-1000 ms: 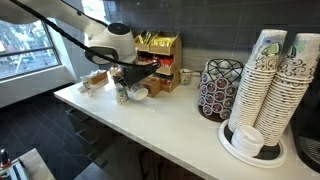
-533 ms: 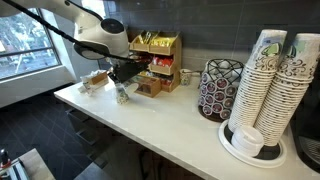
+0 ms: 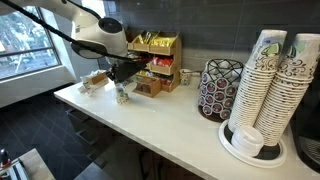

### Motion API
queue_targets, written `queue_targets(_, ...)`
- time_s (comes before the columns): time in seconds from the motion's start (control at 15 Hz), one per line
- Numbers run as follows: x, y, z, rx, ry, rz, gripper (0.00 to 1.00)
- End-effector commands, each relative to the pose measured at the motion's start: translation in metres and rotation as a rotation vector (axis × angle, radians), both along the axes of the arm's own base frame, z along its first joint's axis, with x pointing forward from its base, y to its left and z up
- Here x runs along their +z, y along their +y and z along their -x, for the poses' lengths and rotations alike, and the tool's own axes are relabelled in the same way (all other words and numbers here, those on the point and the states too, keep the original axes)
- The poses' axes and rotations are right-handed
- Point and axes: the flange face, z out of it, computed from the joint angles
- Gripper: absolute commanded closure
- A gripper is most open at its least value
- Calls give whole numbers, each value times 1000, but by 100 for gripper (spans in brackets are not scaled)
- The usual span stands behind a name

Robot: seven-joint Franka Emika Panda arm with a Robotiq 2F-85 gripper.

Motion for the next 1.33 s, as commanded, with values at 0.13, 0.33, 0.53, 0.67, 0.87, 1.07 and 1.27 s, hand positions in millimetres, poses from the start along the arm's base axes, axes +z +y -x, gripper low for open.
queue_targets(0.13, 17, 5, 5, 41, -36, -84, 67)
queue_targets(0.33, 26, 19, 9, 116, -56, -194, 67)
queue_targets(0.53, 32, 33, 10, 200, -66, -318, 67)
queue_targets(0.67, 31, 41, 8, 242, -72, -399, 67)
queue_targets(0.87, 20, 45, 1, 258, -82, -500, 67)
queue_targets(1.07, 7, 41, -6, 257, -100, -594, 67)
queue_targets(1.27, -13, 33, -15, 243, -100, -648, 67)
